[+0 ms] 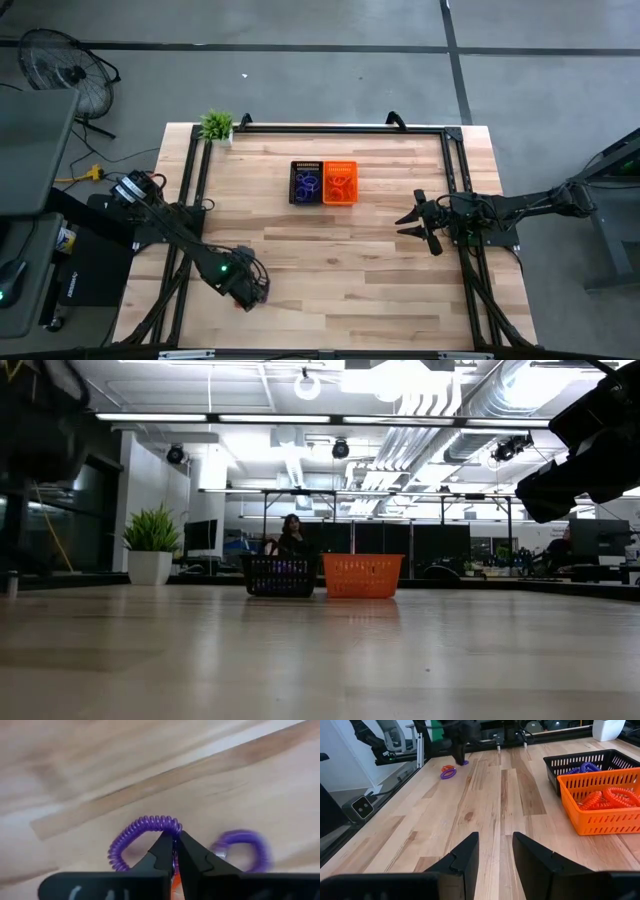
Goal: Sort spring keychains into baskets
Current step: Put the purple spring keychain into the black basket
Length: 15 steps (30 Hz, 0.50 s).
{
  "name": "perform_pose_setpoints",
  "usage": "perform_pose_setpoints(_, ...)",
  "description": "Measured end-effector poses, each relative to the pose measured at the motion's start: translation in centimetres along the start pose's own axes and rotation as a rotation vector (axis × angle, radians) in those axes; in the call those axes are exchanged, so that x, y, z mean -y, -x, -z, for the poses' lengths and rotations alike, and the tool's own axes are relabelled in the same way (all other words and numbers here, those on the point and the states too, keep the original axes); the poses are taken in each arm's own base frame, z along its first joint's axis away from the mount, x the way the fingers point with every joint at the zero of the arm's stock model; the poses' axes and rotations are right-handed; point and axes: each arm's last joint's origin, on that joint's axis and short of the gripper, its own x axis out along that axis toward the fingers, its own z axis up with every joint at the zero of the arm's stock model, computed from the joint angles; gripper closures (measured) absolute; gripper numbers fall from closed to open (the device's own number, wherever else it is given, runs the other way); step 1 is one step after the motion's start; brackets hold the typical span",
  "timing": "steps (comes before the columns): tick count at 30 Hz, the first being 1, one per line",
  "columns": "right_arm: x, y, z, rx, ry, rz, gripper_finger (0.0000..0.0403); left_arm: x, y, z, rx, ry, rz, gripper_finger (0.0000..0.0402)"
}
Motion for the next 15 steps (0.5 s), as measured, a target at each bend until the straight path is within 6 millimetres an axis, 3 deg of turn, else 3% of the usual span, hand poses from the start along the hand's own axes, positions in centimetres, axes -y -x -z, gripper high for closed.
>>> perform_pose_setpoints(7, 0.0, 0.0, 0.0, 0.0, 0.0, 0.0, 0.0289, 1.5, 3.4, -2.6, 0.167, -0.132, 0.066, 0.0394)
perform_pose_setpoints(15, 0.0, 0.0, 0.0, 0.0, 0.0, 0.0, 0.0289, 3.6, 5.7, -7.3, 0.242, -0.405, 0.038, 0.0393)
